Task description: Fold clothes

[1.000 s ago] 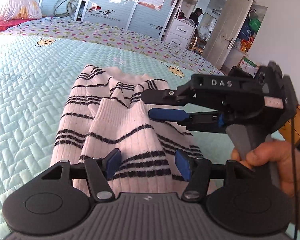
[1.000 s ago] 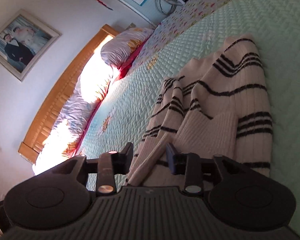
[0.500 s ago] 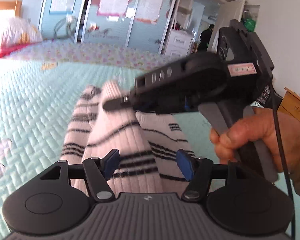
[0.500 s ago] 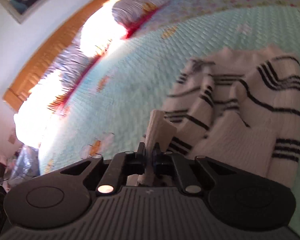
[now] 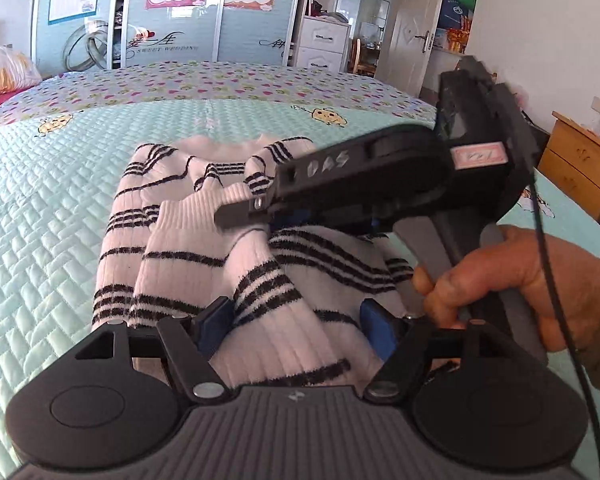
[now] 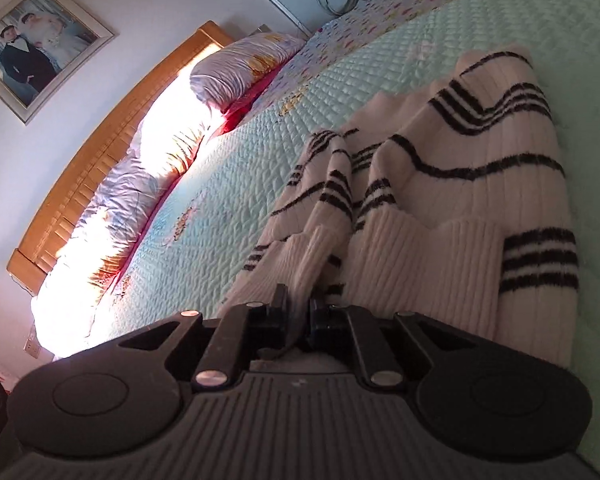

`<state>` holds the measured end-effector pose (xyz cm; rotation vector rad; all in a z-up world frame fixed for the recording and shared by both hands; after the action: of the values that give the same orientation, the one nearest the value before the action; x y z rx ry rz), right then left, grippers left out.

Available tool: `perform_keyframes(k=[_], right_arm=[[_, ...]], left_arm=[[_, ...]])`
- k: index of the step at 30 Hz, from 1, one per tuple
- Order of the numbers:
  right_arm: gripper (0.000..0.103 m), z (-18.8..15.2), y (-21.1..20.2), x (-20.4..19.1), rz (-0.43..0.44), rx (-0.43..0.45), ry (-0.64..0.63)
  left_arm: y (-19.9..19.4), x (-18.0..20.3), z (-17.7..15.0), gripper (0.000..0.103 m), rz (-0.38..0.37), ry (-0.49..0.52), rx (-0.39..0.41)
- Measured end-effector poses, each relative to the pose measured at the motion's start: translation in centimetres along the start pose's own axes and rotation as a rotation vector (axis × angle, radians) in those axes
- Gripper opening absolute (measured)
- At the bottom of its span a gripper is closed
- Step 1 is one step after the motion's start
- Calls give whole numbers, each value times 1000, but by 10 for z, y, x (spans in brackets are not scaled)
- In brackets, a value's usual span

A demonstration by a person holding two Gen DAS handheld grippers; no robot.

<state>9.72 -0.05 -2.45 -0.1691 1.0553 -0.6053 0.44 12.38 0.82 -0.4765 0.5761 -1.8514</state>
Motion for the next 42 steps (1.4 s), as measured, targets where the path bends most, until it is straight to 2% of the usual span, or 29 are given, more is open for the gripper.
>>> perform_keyframes(k=[1,3,6,9,11,12,17,19,20,24,26,27,28,29,33,36,40,42], right_arm=[[40,4,-9,-5,15,34,-5],[49,11,-33,-11,57,120,18],[50,13,-61,-7,59,170,77],[50,5,-79,3,84,147,161],[50,-6,-86,7,140,135,236],[50,-12,-89,10,135,132,267],[50,-47,-104,21,62,106,390],[50,-64,-103,19,56,62,389],[50,-71,-101,17,63,41,390],[50,-81,-92,15,75,30,378],[46,-79,-89,9,93,37,324],[26,-78,-87,5,96,29,287],[15,-78,-85,1,108,13,263],[13,-78,-84,-3,125,-4,243],[7,-70,-88,-12,86,-20,141],[7,-55,-97,-19,72,-14,80],[3,-37,-114,-28,44,-39,-12],[3,-37,-117,-22,32,-66,-17]], left_arm=[[-2,7,-3,73,-1,8,2],[-5,9,-3,73,3,13,8],[-15,7,2,73,4,2,50],[-32,9,13,73,-54,3,133],[-39,8,19,73,-120,-22,183],[-39,4,22,73,-134,-48,188],[-25,-27,25,73,-213,-303,149],[-18,-30,21,73,-189,-307,130],[-15,-32,17,73,-189,-341,115],[-12,-35,5,73,-184,-400,89],[-12,-35,0,73,-180,-415,81],[-11,-33,0,73,-175,-395,74],[-9,-30,1,73,-162,-372,67],[-7,-30,0,73,-157,-364,66],[-8,-37,-3,73,-179,-404,76],[-8,-40,-5,73,-177,-397,74],[-8,-43,-7,73,-174,-389,71],[-8,-43,-6,73,-171,-383,70]])
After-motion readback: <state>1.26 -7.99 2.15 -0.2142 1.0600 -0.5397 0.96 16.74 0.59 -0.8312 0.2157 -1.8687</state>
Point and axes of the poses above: each gripper's, at about its wrist camera, not at the fingertips, and y roughly the way its jaws point, x to its right, z to its top, the point moved 5 cm from there along y, roughly the way its jaws point, and after that the axes turned 6 degrees about y, right-handed, at the moved point
